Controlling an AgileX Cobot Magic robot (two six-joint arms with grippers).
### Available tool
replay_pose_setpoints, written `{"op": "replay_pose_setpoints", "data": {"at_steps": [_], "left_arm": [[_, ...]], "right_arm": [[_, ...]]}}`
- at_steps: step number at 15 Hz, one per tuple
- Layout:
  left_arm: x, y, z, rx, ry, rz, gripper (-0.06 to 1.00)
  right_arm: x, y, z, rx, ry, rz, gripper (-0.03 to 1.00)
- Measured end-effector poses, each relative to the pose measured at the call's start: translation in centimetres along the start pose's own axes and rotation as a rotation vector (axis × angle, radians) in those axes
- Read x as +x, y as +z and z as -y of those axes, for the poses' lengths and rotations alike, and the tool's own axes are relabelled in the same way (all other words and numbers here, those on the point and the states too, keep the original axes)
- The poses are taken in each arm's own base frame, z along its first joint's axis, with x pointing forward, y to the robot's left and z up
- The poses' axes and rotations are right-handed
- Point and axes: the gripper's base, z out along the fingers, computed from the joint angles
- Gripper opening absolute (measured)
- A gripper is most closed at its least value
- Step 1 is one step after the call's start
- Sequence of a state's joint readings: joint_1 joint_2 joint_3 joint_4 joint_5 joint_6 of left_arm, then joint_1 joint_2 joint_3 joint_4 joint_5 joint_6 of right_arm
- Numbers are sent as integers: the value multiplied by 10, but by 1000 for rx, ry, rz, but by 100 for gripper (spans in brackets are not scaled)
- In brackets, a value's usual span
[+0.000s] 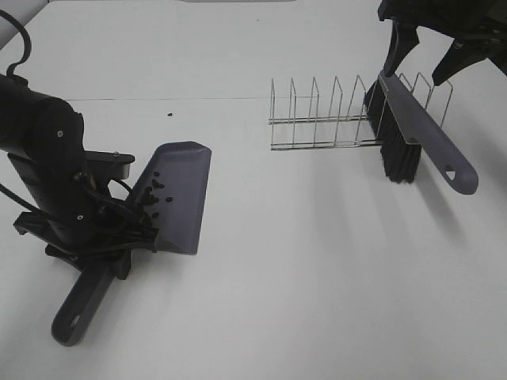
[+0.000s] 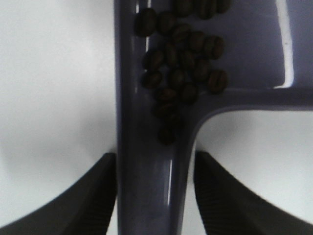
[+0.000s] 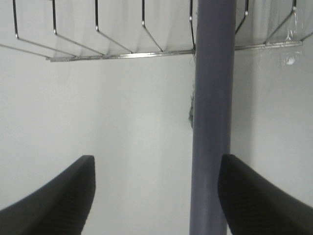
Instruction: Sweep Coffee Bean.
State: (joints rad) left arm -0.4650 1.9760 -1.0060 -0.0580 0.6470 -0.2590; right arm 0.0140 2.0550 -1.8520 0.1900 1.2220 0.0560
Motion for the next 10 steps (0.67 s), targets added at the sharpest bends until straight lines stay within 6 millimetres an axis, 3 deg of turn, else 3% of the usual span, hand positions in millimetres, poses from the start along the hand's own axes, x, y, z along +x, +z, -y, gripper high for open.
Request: {"op": "replay_pose_setpoints", "data": {"at_steps": [2, 6, 10], "left_arm": [[1, 0, 1, -1, 1, -8, 61], [7, -2, -1, -19, 7, -69, 66], [6, -46, -9, 9, 18, 19, 66]], "right_arm": [[24, -22, -1, 7, -20, -3, 61], [76, -66, -2, 6, -31, 18, 61], [128, -110, -3, 6, -63, 90, 61]]}}
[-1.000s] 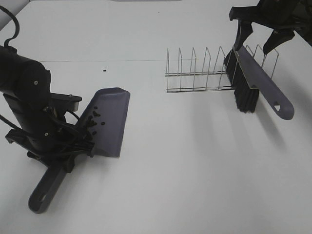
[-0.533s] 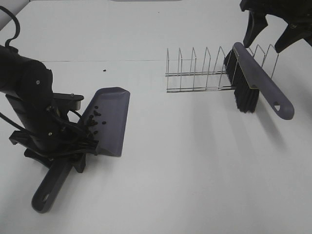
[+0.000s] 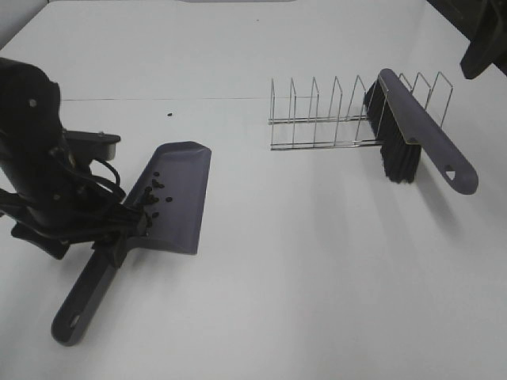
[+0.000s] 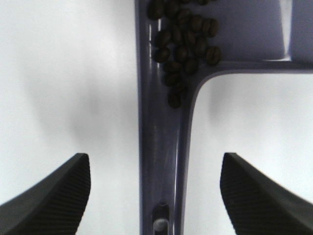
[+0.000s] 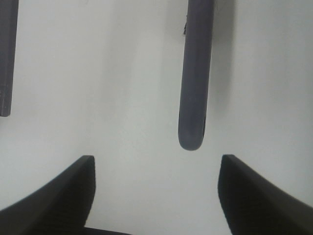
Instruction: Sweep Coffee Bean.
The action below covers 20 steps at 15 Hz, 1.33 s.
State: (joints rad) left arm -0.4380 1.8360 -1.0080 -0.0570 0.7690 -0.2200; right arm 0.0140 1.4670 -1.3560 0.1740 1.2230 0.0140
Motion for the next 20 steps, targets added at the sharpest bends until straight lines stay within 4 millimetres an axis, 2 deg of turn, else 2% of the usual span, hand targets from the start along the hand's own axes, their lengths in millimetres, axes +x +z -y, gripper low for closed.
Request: {"op": "replay_pose_setpoints", "data": {"at_steps": [3, 4, 6, 7, 9, 11, 13, 14, 15, 17, 20], "left_arm": [[3, -34, -23, 34, -13, 33, 66], [6, -62, -56, 40, -58, 82, 66], [16, -88, -90, 30, -115, 134, 66], [20, -96, -99, 27, -129, 148, 66], [41, -129, -125, 16, -181, 215, 66], [72, -165, -128, -9, -189, 275, 66], [107, -199, -119, -52, -169, 361, 66], [134, -219, -112, -79, -155, 431, 66], [149, -230, -107, -93, -150, 494, 66], [179, -242, -98, -108, -156, 593, 66], [203, -235, -90, -117, -117, 631, 66]], "right_arm": [[27, -21, 0, 18, -14, 43, 61], [53, -28, 2, 29, -13, 52, 61], [78, -32, 4, 29, -13, 56, 61], [84, -32, 4, 29, -14, 58, 61], [108, -38, 5, 29, -31, 81, 61], [129, -48, 5, 27, -61, 130, 61], [152, -62, 4, 22, -72, 210, 61], [168, -70, 5, 27, -83, 268, 61], [179, -74, 6, 37, -90, 301, 61], [197, -80, 11, 91, -107, 358, 61], [213, -89, 15, 141, -121, 433, 61]]}}
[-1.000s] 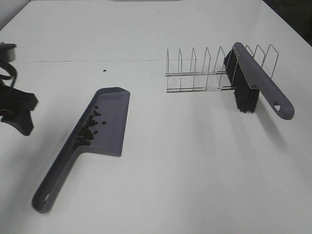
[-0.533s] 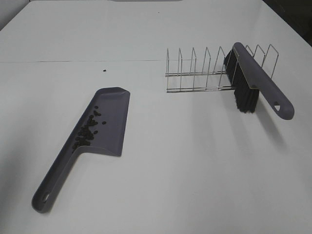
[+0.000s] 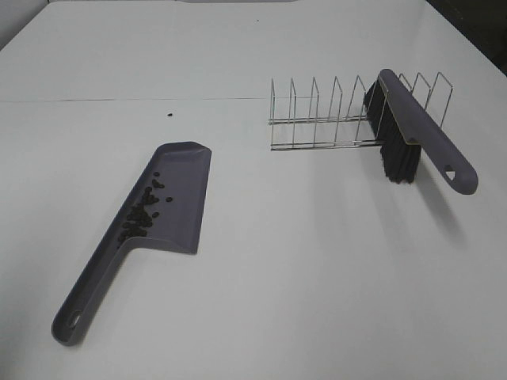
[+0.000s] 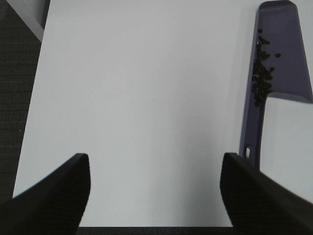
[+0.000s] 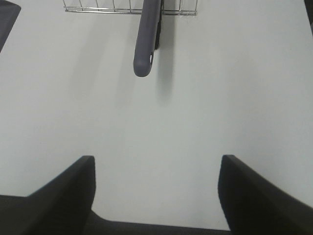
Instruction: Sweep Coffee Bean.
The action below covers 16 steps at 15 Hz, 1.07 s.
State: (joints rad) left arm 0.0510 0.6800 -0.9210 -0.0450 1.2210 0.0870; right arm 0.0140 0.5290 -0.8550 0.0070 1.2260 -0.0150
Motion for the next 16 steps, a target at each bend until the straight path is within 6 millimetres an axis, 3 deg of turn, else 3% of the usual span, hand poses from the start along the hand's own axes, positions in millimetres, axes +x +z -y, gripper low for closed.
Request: {"op": "replay_pose_setpoints", "data": {"at_steps": [3, 7, 12, 16], "left_arm": [[30, 0, 5, 22, 52, 18, 66], [81, -19, 1, -29, 10, 184, 66], [123, -13, -1, -52, -35, 287, 66], [134, -8, 6, 19, 6, 361, 66]], "right_arm": [[11, -16, 0, 8, -3, 81, 61], [39, -37, 0, 10, -3, 216, 61], [104, 0, -1, 10, -3, 218, 61], [114, 13, -2, -8, 1, 180, 61]]}}
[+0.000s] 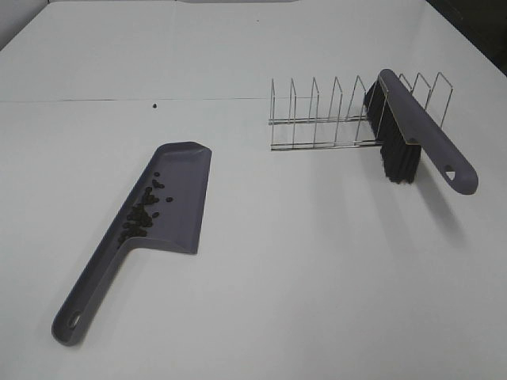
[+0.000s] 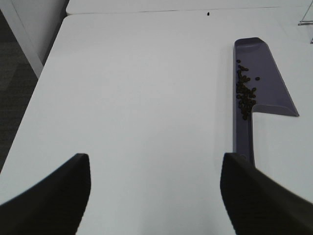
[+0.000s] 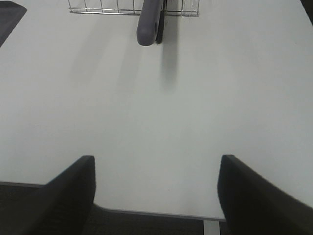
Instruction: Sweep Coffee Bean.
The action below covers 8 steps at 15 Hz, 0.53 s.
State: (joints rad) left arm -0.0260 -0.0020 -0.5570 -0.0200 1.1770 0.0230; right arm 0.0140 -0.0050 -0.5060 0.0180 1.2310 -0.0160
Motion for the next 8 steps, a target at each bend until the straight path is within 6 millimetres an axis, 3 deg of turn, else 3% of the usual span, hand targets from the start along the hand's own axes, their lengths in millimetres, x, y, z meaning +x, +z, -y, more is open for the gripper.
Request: {"op": "replay_pose_setpoints", "data": {"at_steps": [2, 8], "left_arm": [[-1, 8, 0, 3, 24, 44, 66], [-2, 9, 0, 4, 26, 56, 66]], "right_arm": [[-1, 5, 0, 0, -2, 27, 61], [-3, 12, 0, 1, -3, 66, 61]]}}
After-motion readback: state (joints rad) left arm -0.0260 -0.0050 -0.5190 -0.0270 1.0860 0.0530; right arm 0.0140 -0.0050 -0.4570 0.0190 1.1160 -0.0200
